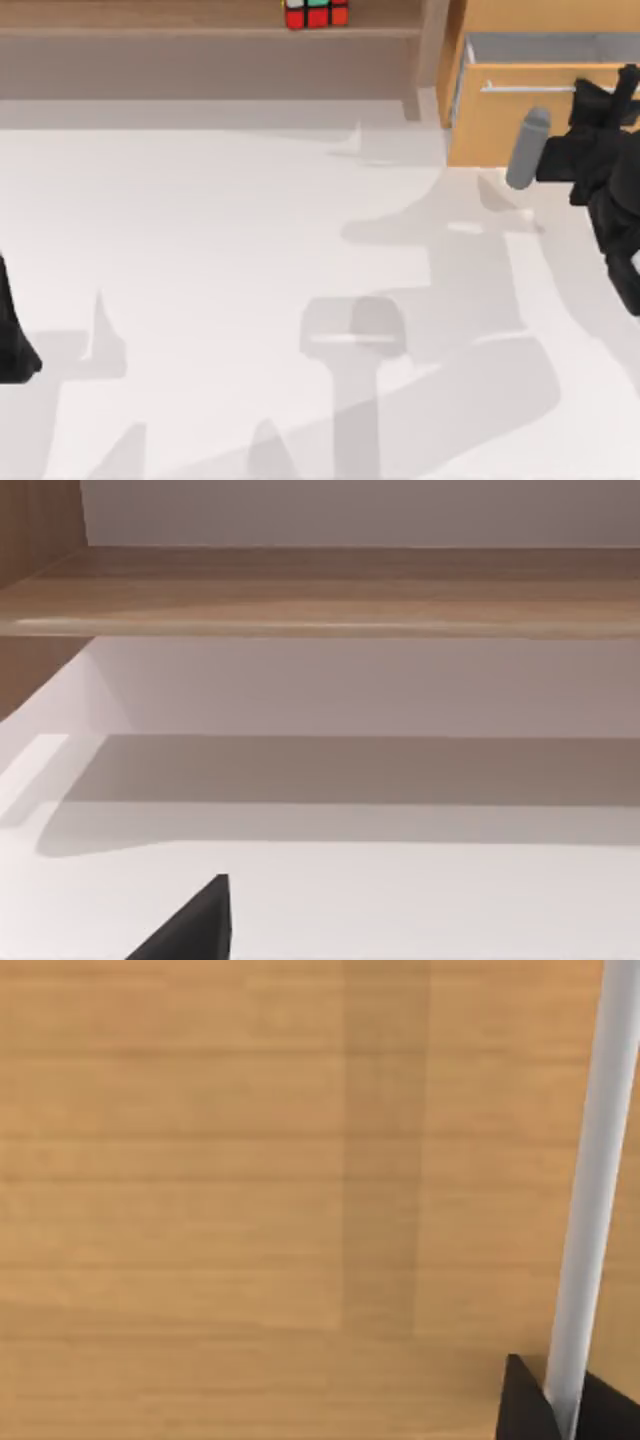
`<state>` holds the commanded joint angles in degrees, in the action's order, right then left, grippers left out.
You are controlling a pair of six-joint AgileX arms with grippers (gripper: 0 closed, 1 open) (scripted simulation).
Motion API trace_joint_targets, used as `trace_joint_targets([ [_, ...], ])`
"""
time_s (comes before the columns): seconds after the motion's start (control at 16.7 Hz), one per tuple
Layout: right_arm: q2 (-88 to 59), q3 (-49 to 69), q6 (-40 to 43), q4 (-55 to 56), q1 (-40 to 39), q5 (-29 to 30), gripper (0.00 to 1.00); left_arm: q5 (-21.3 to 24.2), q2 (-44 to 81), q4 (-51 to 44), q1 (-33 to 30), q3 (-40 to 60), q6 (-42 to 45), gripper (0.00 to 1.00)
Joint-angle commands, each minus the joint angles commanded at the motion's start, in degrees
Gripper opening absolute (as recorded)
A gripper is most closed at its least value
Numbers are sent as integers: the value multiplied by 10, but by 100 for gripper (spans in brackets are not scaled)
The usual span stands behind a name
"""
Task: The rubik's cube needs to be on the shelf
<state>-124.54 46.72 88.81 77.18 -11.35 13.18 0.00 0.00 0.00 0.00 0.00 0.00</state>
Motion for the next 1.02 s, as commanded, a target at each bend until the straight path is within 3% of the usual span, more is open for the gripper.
trace_joint_targets([
  [0.6, -67, 149, 1, -84, 17, -17, 0, 0, 0, 0, 0, 0, 0, 100],
  [0.96, -73, 165, 1, -92, 20, -19, 0, 0, 0, 0, 0, 0, 0, 100],
  [1.02, -73, 165, 1, -92, 20, -19, 8, 0, 0, 0, 0, 0, 0, 100],
])
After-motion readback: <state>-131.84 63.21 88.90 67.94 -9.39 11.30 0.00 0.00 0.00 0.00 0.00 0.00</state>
